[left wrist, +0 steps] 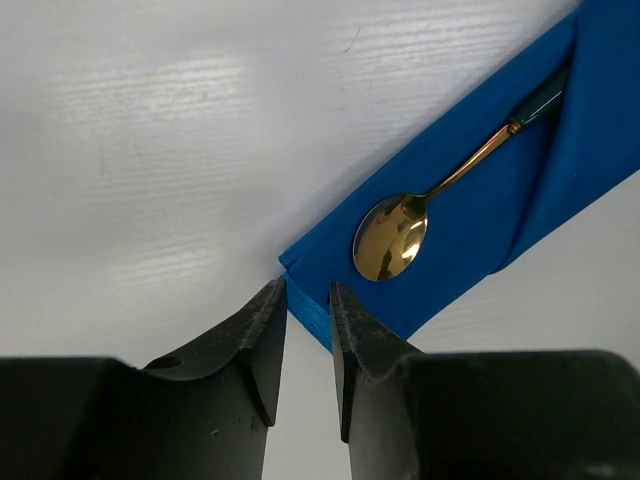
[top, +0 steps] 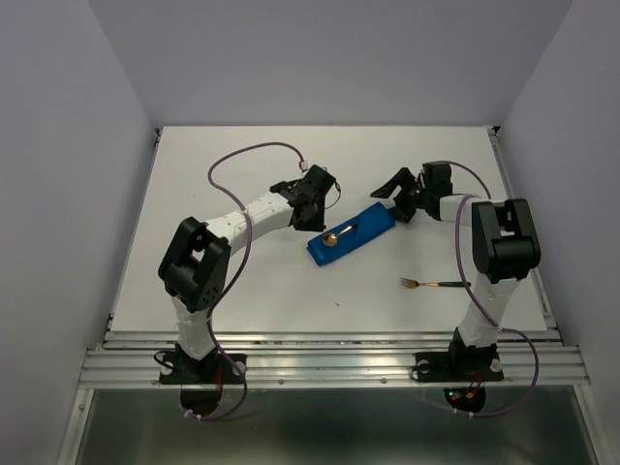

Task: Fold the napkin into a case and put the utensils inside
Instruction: Stuff the spoon into the folded napkin.

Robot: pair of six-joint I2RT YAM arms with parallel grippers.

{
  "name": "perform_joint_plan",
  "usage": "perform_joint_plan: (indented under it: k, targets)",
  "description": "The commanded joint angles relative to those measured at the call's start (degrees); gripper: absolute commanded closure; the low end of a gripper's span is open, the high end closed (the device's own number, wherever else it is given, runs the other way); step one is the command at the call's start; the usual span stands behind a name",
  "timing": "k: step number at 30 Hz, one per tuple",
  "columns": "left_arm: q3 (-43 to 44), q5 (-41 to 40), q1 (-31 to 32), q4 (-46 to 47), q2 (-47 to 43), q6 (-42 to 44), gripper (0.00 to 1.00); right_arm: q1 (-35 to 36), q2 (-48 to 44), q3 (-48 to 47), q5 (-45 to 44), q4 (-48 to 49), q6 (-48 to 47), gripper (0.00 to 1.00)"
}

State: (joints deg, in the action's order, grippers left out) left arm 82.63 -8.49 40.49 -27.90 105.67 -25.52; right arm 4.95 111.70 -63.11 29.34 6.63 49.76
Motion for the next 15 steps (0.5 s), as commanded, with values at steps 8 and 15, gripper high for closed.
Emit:
perform_joint_plan:
  k: [8, 15]
  targets:
    - [0.0, 2.9, 0.7, 4.9, 1.6, -7.4, 0.65, 0.3, -0.1, 0.2, -1.3, -1.4, -0.9, 0.18]
    - [0.2, 4.8, 0.8, 4.7, 4.3, -7.1, 0.65, 0.3, 0.2, 0.1, -1.0, -1.4, -1.1, 0.18]
